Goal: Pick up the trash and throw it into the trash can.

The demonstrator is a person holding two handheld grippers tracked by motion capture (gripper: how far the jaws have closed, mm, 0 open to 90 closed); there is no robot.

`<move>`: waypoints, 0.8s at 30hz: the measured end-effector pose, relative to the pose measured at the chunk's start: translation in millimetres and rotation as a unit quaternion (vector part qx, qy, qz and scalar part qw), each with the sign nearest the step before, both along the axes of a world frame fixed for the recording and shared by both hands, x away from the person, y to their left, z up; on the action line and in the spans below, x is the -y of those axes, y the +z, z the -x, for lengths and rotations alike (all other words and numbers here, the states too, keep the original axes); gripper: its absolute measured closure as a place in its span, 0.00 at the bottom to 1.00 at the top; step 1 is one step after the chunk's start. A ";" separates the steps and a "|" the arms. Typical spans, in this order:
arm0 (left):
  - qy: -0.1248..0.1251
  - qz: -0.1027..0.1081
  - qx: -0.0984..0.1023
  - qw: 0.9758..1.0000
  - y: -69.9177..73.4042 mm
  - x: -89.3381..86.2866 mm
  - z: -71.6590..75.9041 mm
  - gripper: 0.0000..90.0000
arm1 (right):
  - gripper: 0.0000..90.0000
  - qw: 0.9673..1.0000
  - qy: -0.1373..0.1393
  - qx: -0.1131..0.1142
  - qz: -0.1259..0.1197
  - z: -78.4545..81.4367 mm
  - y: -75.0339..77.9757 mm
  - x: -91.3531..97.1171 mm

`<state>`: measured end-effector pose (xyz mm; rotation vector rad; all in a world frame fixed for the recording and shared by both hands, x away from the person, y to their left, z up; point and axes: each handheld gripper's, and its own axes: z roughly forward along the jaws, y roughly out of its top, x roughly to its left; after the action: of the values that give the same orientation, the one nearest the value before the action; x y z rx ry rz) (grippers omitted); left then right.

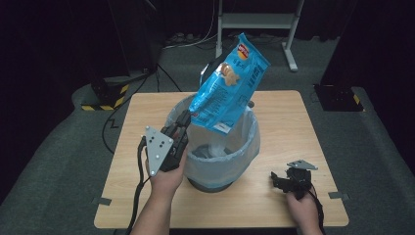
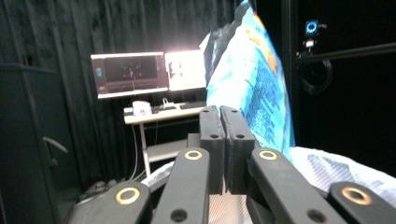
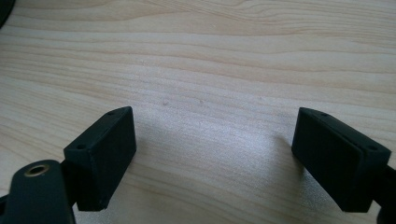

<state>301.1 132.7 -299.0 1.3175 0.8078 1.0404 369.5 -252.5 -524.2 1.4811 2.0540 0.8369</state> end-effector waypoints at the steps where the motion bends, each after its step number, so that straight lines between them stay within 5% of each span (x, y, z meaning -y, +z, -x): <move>1: 0.000 0.000 0.000 1.000 0.0 0.0 0.0 0.96 | 0.15 1.000 0.000 0.000 0.000 0.0 0.0 0.0; 6: -0.008 -0.007 -0.026 1.000 -1.4 -2.9 -2.6 0.82 | 0.15 1.000 0.001 0.000 0.000 0.1 0.0 -0.1; 12: -0.001 -0.010 -0.029 1.000 -0.9 -2.7 -2.3 0.55 | 0.15 1.000 0.001 -0.001 -0.001 0.3 0.0 -0.5; 24: -0.008 -0.008 -0.026 1.000 -0.4 -9.2 0.6 0.54 | 0.15 1.000 0.002 0.000 0.000 0.2 0.0 -0.3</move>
<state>300.6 141.9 -299.4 1.3672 0.8291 1.0053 369.3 -252.2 -524.2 1.4778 2.0581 0.8393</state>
